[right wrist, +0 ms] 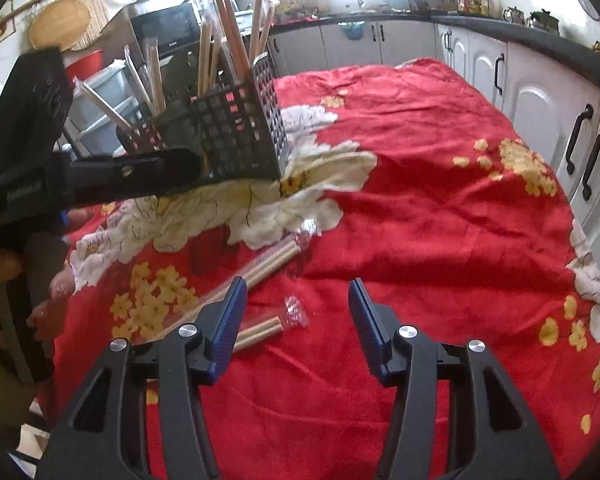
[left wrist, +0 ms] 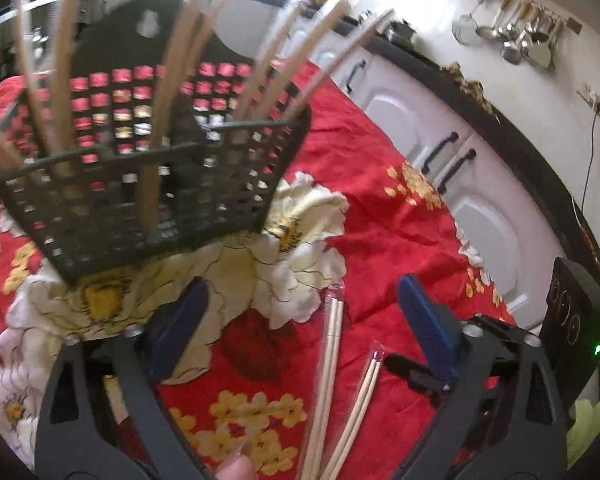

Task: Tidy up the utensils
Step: 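Withdraw both open tools from the caddy and lower toward the chopstick pile, then close the left tool on a chopstick while the right tool grasps another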

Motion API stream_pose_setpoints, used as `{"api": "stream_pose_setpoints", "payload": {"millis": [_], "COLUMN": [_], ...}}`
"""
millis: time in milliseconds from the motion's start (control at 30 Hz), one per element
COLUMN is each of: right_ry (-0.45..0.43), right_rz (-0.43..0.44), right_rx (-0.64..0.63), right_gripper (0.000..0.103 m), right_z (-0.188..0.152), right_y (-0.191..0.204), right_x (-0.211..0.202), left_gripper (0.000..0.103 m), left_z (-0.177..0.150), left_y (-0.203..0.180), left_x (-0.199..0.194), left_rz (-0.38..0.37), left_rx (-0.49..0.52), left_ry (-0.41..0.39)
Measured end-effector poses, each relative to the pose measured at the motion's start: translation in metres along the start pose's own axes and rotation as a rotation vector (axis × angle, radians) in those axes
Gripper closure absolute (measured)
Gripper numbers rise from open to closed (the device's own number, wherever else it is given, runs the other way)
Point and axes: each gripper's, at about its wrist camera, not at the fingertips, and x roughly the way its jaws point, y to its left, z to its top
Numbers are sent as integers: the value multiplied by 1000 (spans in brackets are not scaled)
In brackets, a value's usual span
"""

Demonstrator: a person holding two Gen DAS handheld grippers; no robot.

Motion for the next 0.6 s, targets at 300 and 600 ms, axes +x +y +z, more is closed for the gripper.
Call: {"api": "stream_pose_setpoints", "payload": {"millis": [300,600], "right_ry": [63,62], "right_rz": [48,62], "right_rx": [42,38], "right_gripper": [70,95], "right_z": [-7,-8], "right_y": [-5,-6], "right_x": [17,21], "left_gripper": [44,61], "left_z": [5,2], "left_y": [-11,-14], "left_x": [45,77], "left_rz": [-56,-89], "left_rx": [34,32], "left_ry": [128,200]}}
